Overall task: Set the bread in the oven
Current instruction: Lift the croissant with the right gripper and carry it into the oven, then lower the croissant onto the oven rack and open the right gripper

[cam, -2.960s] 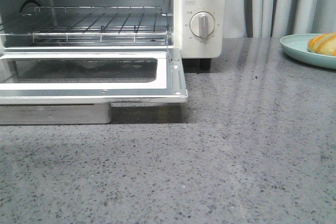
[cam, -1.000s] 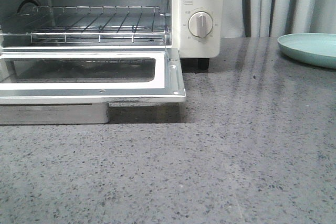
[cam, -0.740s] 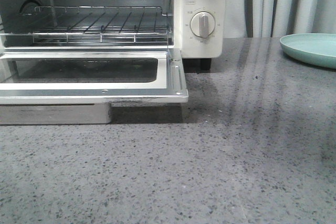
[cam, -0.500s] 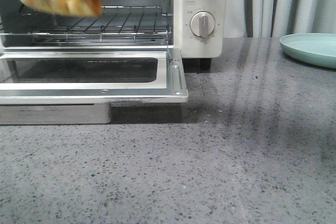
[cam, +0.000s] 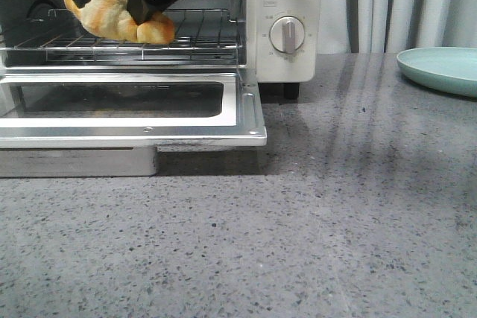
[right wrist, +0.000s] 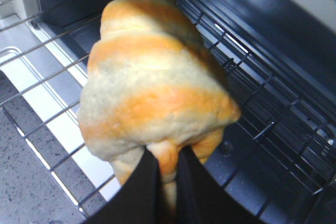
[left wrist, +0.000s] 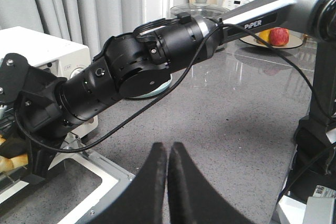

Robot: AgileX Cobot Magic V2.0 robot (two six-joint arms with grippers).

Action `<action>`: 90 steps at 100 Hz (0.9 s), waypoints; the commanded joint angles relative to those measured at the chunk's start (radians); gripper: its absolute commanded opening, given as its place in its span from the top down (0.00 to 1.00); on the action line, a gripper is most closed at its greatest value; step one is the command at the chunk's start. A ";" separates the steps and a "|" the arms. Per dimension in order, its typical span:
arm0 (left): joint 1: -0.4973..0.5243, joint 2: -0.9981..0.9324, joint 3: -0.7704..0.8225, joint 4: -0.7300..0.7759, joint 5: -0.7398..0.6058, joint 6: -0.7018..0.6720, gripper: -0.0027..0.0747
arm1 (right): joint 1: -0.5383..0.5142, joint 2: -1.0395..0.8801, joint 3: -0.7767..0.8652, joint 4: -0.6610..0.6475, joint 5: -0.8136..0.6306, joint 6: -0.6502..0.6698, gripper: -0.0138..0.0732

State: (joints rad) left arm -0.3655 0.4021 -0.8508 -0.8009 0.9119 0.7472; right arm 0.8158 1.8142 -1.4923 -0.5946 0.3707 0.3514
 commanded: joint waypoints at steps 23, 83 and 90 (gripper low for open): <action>-0.003 0.012 -0.026 -0.054 -0.054 -0.010 0.99 | -0.020 -0.013 -0.036 -0.046 -0.069 -0.003 0.92; -0.003 0.012 -0.026 -0.017 -0.068 -0.010 0.99 | -0.023 -0.017 -0.036 -0.087 -0.051 0.001 0.35; -0.003 0.012 -0.026 0.013 -0.070 -0.019 0.99 | -0.021 -0.026 -0.036 -0.087 -0.045 0.001 0.36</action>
State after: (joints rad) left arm -0.3655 0.4021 -0.8508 -0.7785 0.9042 0.7472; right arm 0.7984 1.8359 -1.5004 -0.6596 0.3465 0.3533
